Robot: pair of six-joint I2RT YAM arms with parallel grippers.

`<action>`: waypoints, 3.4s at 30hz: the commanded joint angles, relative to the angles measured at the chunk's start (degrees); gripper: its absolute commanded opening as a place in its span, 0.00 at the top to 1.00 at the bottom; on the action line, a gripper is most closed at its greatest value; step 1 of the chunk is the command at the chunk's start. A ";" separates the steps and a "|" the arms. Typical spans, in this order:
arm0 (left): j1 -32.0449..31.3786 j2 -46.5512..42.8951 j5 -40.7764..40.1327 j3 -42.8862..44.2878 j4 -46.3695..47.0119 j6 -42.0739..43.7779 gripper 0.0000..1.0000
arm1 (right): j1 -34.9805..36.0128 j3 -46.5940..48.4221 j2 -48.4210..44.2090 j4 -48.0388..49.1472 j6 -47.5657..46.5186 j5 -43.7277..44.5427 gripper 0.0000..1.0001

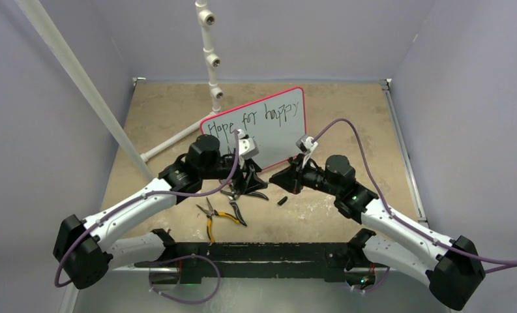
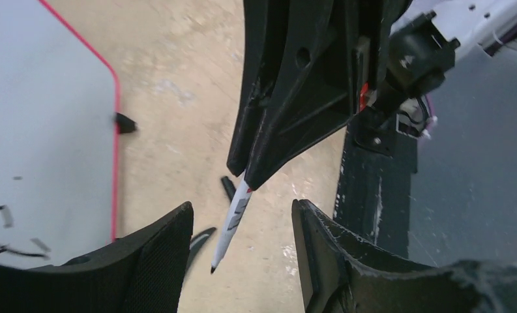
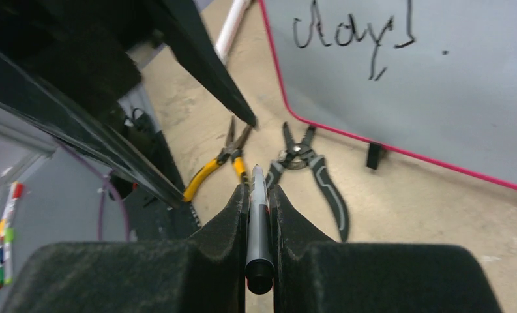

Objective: Write a sentence on the whiteboard
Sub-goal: Close the whiteboard marker at the center of the board.

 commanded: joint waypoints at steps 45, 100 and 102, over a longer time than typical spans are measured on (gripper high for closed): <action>-6.54 6.99 -1.09 -10.66 31.72 -28.45 1.00 | -0.20 -16.60 -6.60 40.62 29.50 7.63 0.49; -26.40 36.56 -47.11 0.21 19.17 -11.96 0.56 | -0.26 -12.50 -29.56 -8.53 15.19 59.94 1.00; -26.40 37.58 -47.70 0.78 18.74 -11.70 0.56 | -0.24 -12.44 -29.73 -8.64 15.19 59.93 1.00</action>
